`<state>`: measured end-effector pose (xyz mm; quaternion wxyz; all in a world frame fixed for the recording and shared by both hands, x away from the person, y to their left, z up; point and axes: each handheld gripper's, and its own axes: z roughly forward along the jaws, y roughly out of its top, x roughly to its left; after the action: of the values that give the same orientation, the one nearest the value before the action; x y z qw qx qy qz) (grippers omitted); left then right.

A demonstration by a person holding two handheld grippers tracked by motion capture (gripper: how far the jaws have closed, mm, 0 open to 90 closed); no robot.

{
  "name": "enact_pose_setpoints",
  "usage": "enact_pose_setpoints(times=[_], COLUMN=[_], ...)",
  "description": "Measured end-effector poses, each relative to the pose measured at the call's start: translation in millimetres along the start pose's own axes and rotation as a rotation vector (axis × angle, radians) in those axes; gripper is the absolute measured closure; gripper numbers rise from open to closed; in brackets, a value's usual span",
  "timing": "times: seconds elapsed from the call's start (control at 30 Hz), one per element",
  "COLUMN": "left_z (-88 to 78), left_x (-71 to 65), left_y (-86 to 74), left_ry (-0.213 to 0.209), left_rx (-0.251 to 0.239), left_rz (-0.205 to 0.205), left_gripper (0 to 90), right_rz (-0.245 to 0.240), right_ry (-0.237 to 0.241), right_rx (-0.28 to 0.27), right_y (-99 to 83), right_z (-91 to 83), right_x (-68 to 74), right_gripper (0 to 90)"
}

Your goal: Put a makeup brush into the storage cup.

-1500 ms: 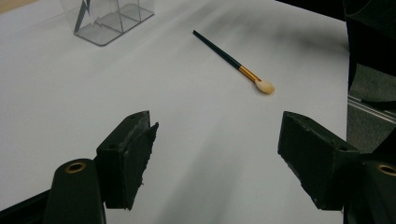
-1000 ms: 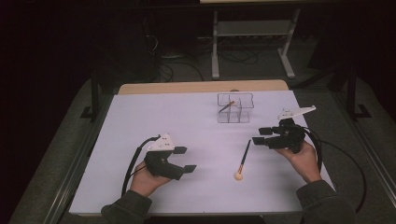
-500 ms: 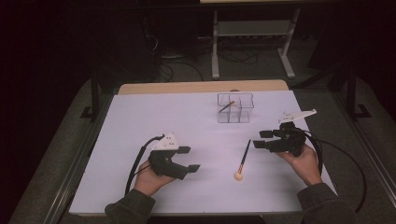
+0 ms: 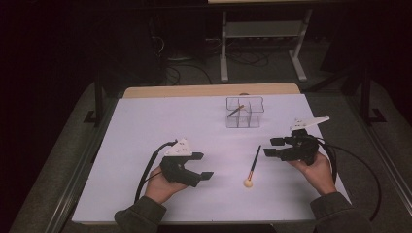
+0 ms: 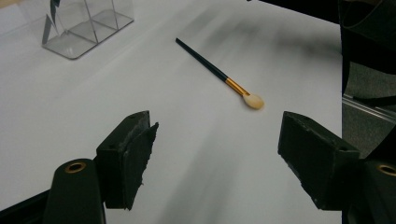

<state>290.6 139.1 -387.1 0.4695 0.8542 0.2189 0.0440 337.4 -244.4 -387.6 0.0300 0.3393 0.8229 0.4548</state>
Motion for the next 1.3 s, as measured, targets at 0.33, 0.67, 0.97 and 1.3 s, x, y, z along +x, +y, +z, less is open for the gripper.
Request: enact_pose_setpoints(times=[0.33, 0.67, 0.97, 1.3], left_z=[11.9, 22.0, 28.2, 29.3], left_x=[-2.9, -4.9, -5.7, -5.0], left_y=[4.9, 8.9, 10.5, 12.1], left_ry=[-0.017, -0.029, -0.034, -0.037], left_rx=[0.006, 0.013, 0.011, 0.015], left_rz=[0.005, 0.009, 0.005, 0.002], left_gripper=[25.6, 25.5, 25.5, 25.5], right_rz=[-0.002, -0.003, 0.001, 0.004], right_ry=[0.002, 0.004, 0.009, 0.013], right_rx=[0.004, 0.005, 0.012, 0.012], right_y=[-7.9, -14.7, -22.6, -26.1], right_z=[1.7, 0.1, 2.3, 1.6], right_x=[1.1, 2.9, 2.8, 4.6], right_gripper=[39.2, 38.8, 38.3, 37.7])
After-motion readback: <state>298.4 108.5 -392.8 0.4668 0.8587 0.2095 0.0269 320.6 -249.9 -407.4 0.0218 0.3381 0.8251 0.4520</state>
